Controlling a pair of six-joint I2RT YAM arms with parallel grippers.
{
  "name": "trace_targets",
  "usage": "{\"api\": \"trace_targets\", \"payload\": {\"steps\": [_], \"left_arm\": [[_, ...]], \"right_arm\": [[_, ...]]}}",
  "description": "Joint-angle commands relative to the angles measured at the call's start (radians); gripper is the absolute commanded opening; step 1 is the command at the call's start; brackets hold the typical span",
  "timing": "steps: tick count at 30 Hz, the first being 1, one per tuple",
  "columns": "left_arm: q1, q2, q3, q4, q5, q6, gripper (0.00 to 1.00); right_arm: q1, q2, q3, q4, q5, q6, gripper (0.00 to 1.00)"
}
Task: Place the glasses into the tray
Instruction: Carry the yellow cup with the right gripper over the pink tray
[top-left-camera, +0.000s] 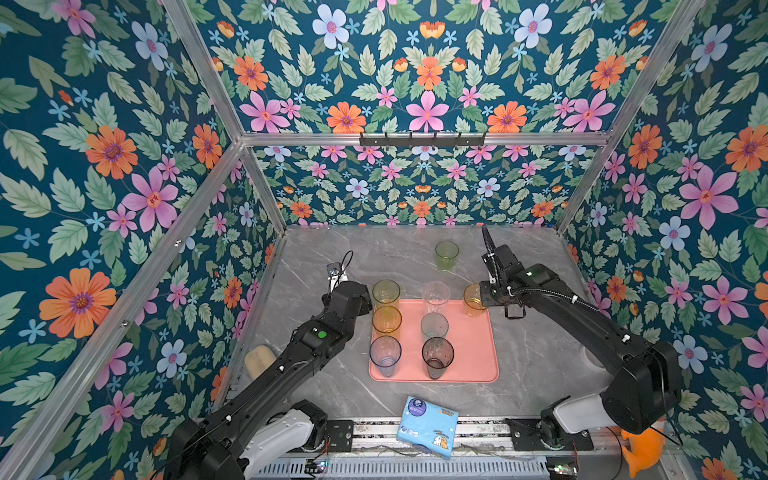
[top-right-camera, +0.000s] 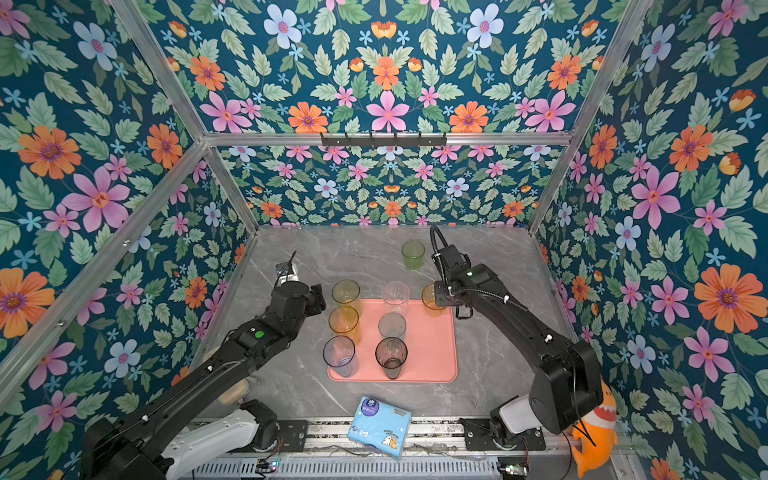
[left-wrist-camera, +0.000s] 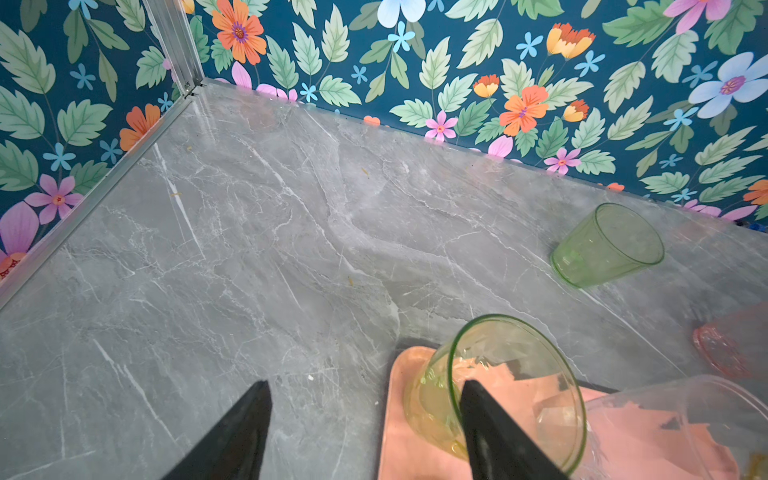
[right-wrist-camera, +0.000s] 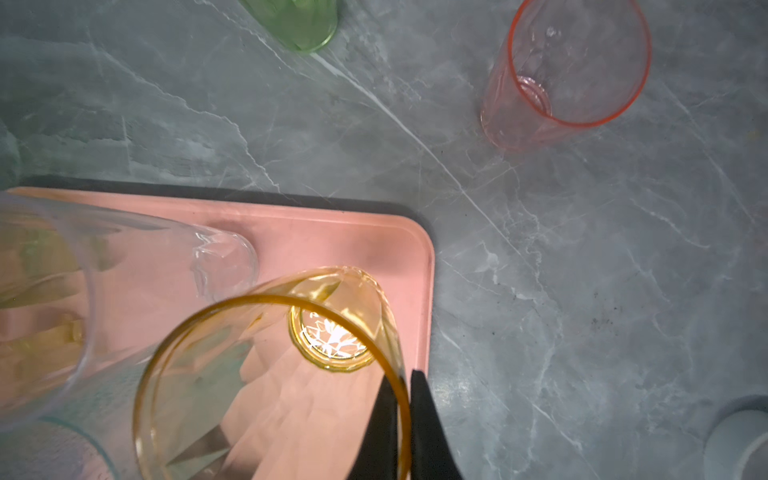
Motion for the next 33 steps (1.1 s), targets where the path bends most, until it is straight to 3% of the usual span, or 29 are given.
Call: {"api": "trace_targets", "payload": {"steps": [1,33], "left_arm": [[0.001,-0.007,0.005,0.011,-0.005,-0.007,0.74],[0.001,-0.003,0.007,0.008,-0.011,-0.001,0.74]], "right_arm": [[0.002,0.013,-0.028,0.065,-0.011,0.032,0.00],[0.001,0.136,-0.064,0.160,-0.014,0.045,0.00]]}}
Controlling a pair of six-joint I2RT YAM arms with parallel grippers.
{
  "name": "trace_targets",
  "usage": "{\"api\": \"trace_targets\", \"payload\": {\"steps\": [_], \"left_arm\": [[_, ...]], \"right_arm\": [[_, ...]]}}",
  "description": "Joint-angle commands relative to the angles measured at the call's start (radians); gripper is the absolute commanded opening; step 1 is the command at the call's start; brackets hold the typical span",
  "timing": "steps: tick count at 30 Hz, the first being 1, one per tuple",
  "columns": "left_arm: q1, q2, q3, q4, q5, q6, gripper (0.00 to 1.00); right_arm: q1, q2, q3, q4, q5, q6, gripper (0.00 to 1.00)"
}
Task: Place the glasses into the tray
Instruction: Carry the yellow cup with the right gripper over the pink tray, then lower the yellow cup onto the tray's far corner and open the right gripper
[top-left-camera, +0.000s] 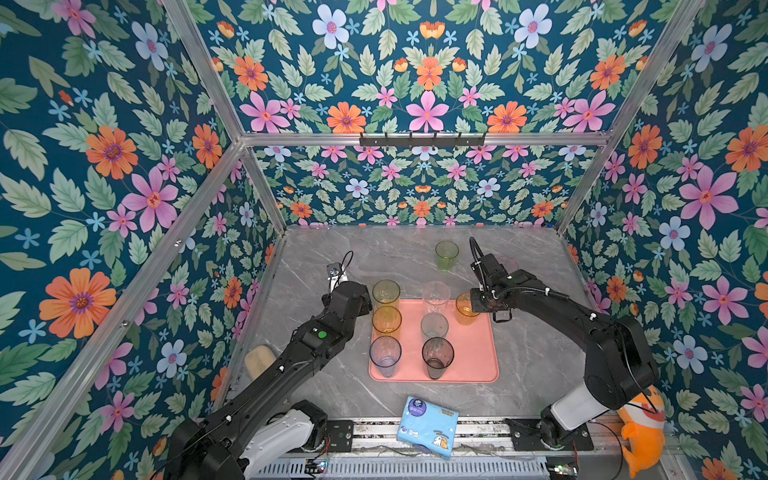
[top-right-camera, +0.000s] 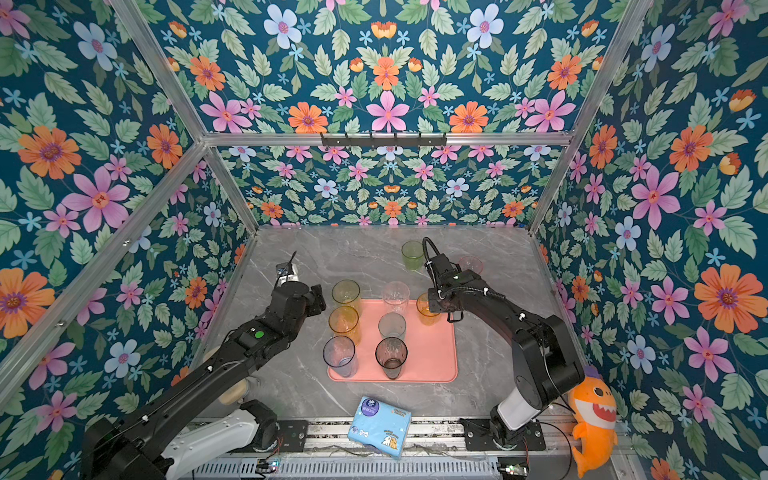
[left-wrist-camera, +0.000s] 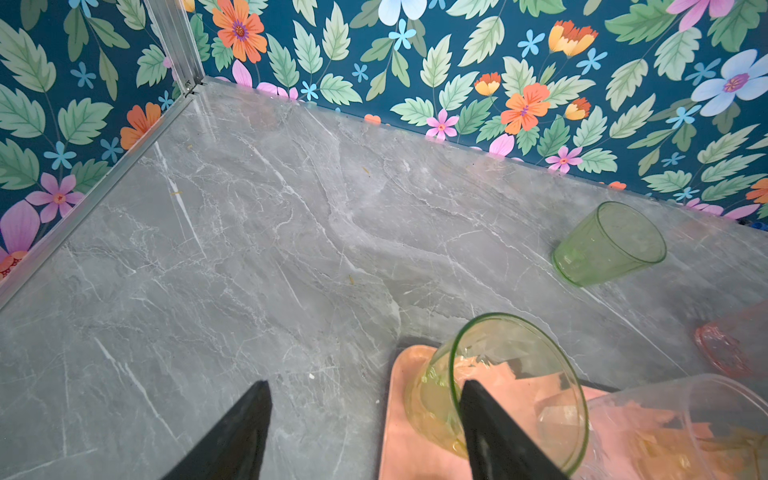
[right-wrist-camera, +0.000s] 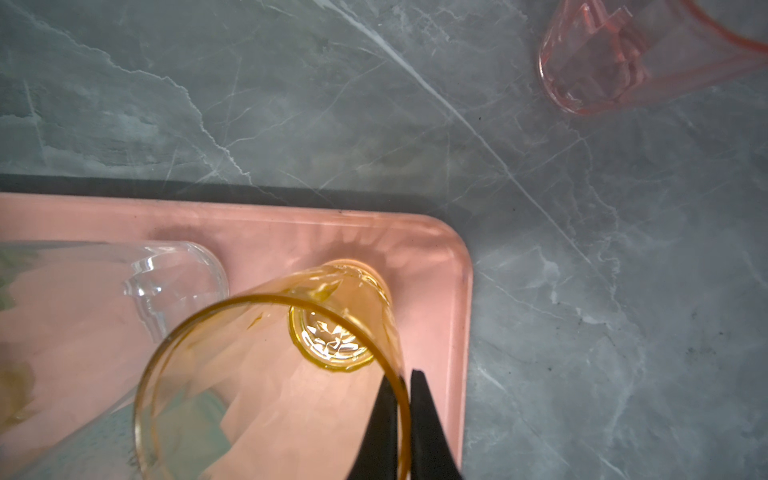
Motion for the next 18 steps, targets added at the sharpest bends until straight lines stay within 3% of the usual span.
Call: {"api": "trace_targets", "payload": {"steps": [1,18], "left_arm": [[0.001,-0.002,0.006,0.012,-0.010,-0.001,0.74],[0.001,0.003,0.002,0.011,-0.008,-0.003,0.74]], "right_arm": [[0.002,0.001,0.003,0.019,0.020,0.001,0.00],[0.001,0.017,-0.003,0.046,0.030,0.001,0.00]]}}
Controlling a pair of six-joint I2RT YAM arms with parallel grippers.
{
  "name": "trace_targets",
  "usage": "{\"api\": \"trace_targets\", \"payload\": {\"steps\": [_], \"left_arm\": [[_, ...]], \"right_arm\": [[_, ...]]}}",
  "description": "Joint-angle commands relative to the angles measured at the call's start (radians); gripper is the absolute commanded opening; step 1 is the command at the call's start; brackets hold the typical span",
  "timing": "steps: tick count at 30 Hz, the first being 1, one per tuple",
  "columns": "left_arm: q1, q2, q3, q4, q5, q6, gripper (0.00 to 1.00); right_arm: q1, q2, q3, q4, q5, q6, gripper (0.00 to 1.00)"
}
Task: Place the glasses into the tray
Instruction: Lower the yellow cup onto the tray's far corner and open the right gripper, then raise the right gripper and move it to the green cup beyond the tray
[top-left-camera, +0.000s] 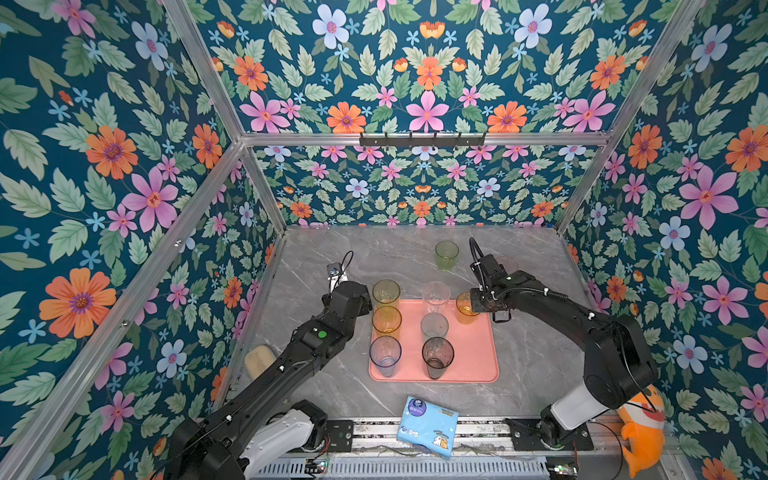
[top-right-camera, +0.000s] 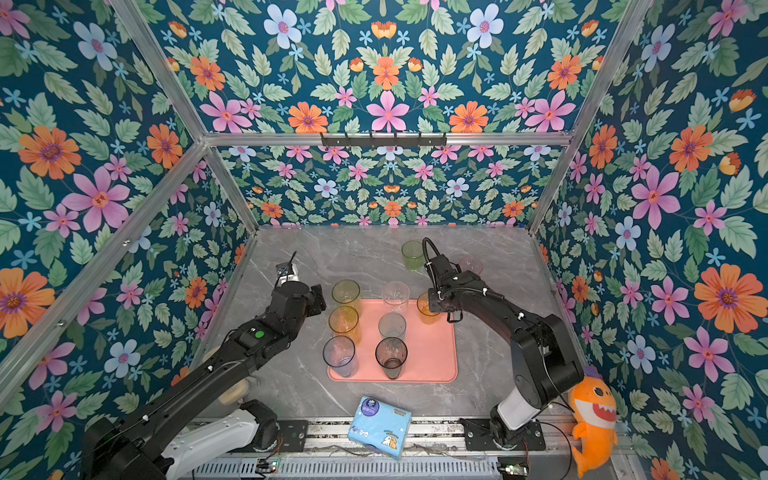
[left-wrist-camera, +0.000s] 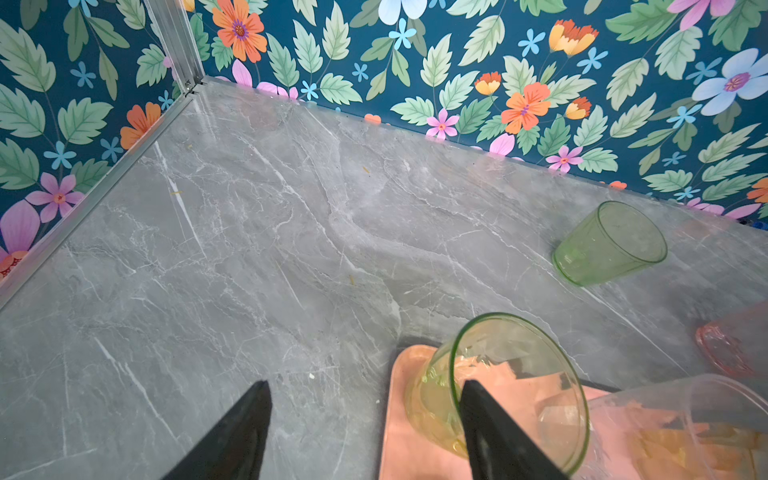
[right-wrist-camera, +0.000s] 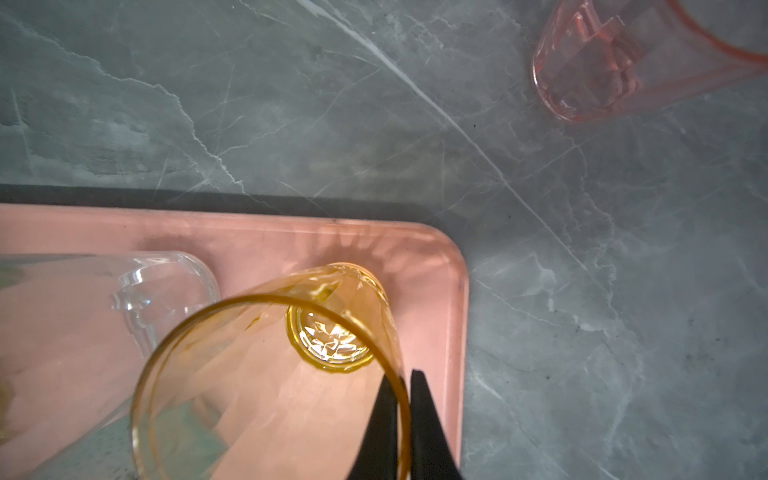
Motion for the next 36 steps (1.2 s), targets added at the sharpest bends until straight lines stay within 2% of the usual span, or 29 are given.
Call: {"api": "trace_targets", "payload": {"steps": [1,4,6,9,17,27,36], "left_arm": [[0.001,-0.001,0.002,0.009,-0.006,-0.003,0.74],[0.001,-0.003,0.002,0.008,-0.006,-0.003,0.74],[0.001,-0.004,0.002,0.005,-0.008,-0.002,0.74],[0.001,-0.011,0.000,0.003,-0.011,-0.003,0.74],[0.002,-0.009,-0.002,0.007,-0.010,-0.003,0.74],[0.001,-0.018,-0.006,0.004,-0.014,-0.002,0.74],[0.001,-0.026,-0.006,0.000,-0.017,-0.005,0.74]], "right_arm": [[0.001,0.011,0.012,0.016,0.012,0.000,0.00],[0.000,0.017,0.023,0.007,0.014,0.001,0.01],[0.001,0.015,0.028,0.001,0.012,0.004,0.10],[0.001,0.006,0.025,0.001,0.011,0.008,0.17],[0.001,-0.013,0.047,-0.026,0.003,0.013,0.31],[0.001,-0.077,0.136,-0.064,-0.013,-0.006,0.37],[0.000,-0.041,0.280,-0.075,0.005,-0.050,0.38]]}}
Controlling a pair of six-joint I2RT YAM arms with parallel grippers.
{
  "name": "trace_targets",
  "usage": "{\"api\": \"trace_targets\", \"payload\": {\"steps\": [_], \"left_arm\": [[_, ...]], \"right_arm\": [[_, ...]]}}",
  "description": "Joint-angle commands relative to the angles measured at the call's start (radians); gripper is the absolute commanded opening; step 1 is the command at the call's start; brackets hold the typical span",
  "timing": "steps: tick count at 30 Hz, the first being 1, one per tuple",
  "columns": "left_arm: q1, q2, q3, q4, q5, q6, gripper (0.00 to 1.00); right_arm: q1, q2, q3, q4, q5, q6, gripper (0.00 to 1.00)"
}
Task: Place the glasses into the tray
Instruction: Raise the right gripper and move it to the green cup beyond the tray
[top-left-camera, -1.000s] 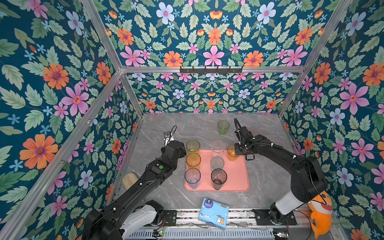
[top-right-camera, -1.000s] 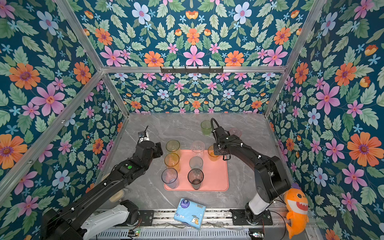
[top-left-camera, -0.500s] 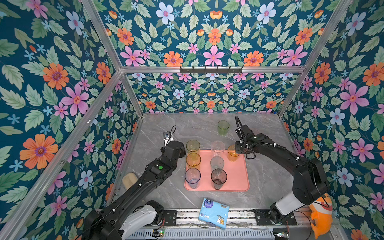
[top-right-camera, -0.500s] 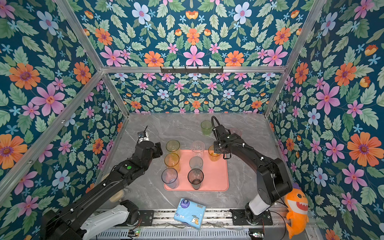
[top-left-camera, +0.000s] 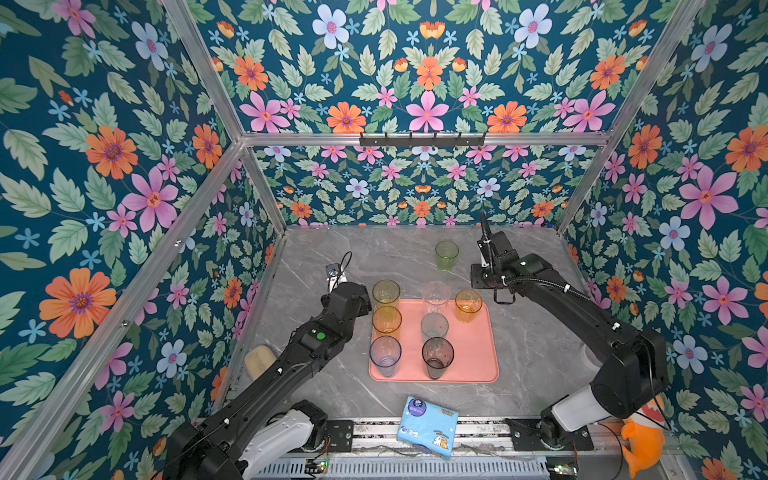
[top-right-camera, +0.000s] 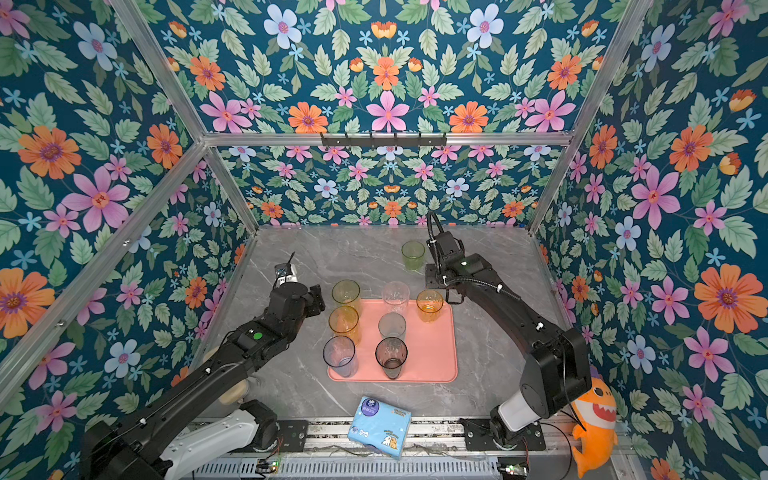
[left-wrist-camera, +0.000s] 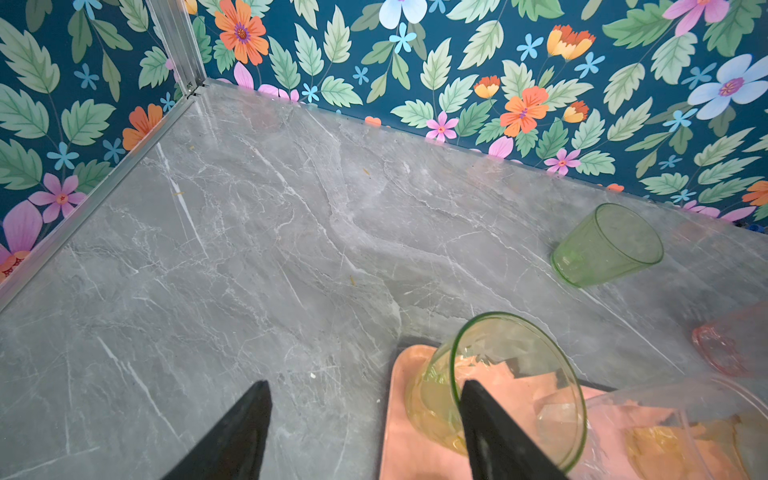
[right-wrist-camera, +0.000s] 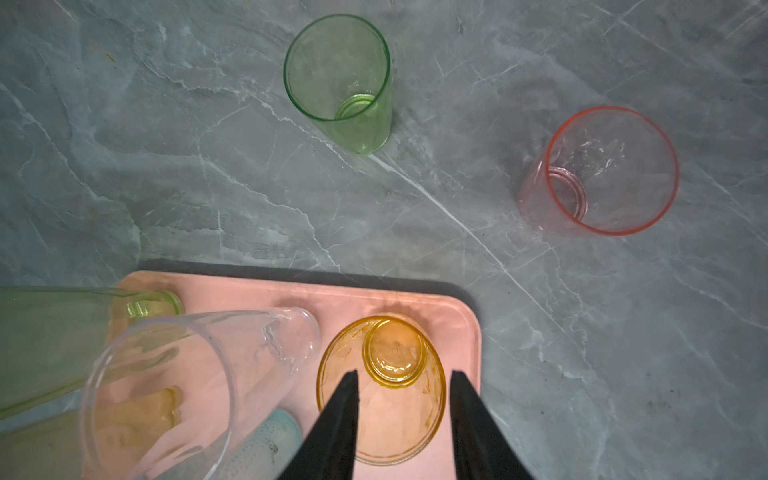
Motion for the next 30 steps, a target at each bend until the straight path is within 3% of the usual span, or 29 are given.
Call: {"api": "trace_targets", "payload": {"steps": [1,7,30], "left_arm": [[0.001,-0.008,-0.001,0.002,-0.017,-0.005,0.74],[0.002,-0.017,-0.006,-0.004,-0.023,-0.005,0.74],[0.001,-0.026,-0.009,-0.016,-0.034,-0.003,0.74]], "right_arm": [[0.000,0.022,0.048,-0.003,0.023,-0.028,0.38],[-0.005,0.100,0.140,0.016,0.082,-0.056,0.40],[-0.075,0.398,0.422,0.041,-0.012,-0.042,0.40]]}}
